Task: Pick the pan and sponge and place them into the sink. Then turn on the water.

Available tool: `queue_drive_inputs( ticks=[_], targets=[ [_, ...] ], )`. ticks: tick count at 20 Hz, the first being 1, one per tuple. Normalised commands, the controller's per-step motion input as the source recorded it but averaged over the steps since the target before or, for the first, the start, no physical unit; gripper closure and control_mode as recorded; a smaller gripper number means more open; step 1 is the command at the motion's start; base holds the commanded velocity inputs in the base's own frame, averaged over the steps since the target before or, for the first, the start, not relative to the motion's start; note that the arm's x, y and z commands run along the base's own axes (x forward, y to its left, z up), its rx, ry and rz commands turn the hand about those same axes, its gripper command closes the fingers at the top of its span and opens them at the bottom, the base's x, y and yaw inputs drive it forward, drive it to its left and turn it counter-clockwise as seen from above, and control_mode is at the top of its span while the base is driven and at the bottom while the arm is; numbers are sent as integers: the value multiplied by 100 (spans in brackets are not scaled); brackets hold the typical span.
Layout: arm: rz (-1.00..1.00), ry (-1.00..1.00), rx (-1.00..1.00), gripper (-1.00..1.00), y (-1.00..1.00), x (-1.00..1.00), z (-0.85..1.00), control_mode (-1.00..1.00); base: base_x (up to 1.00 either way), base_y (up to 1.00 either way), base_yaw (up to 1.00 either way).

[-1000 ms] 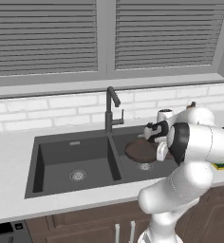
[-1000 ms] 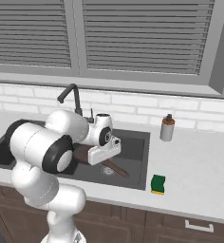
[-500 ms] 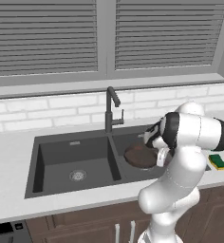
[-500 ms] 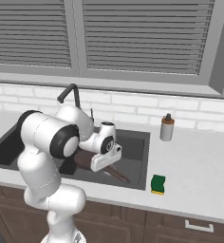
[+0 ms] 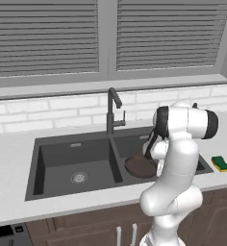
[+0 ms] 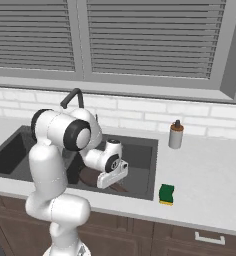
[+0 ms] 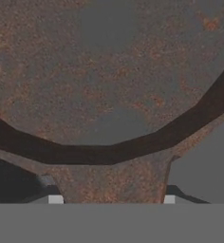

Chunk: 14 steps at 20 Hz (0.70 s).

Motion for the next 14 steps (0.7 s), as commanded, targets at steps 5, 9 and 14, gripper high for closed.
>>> queue_drive_inputs(
  ticks=[5,9,14],
  targets=[
    [0,-3,-1,100,0,5,-33,-100,0,0,0],
    [0,0,0,100,0,0,0,-100,0,0,0],
    [0,-1,1,-100,3,0,-1,-100,0,0,0]
  ],
)
